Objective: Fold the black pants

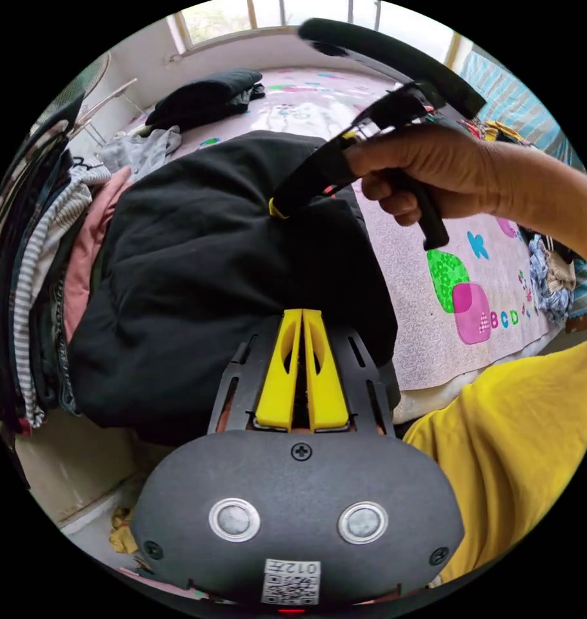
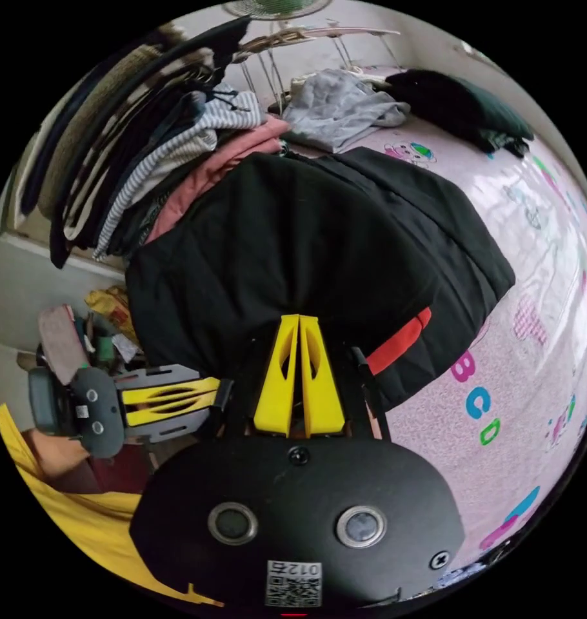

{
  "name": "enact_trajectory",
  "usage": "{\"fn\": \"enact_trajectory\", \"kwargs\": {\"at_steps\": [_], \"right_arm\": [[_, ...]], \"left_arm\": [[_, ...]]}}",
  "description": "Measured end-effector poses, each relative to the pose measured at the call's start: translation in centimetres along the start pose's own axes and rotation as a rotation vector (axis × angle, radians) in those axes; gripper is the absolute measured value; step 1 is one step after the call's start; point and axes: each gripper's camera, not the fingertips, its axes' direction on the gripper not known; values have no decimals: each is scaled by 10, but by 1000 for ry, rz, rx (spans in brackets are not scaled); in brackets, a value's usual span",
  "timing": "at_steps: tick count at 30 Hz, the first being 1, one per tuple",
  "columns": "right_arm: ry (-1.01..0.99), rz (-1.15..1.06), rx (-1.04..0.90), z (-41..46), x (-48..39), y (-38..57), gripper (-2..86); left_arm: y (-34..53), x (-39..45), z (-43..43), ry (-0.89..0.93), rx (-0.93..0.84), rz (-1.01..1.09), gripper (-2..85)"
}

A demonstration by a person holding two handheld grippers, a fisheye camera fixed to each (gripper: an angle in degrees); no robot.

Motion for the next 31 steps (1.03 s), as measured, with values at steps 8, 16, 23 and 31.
{"fn": "enact_trajectory", "kwargs": {"at_steps": [8,16,23,31], "right_arm": [[-322,72,225,-146,62,110,5],[-217,337,443,-285,157,345,7],[-1,556,632,-427,224,544,8],[512,653,754,-621,285,650,12]], "left_arm": [[-13,-8,3,120,94,-217,4],[-95,169,43,449,194,47,5],[-165,351,103,684,127,262,5],[-209,495,157,749,19,458,5]]}}
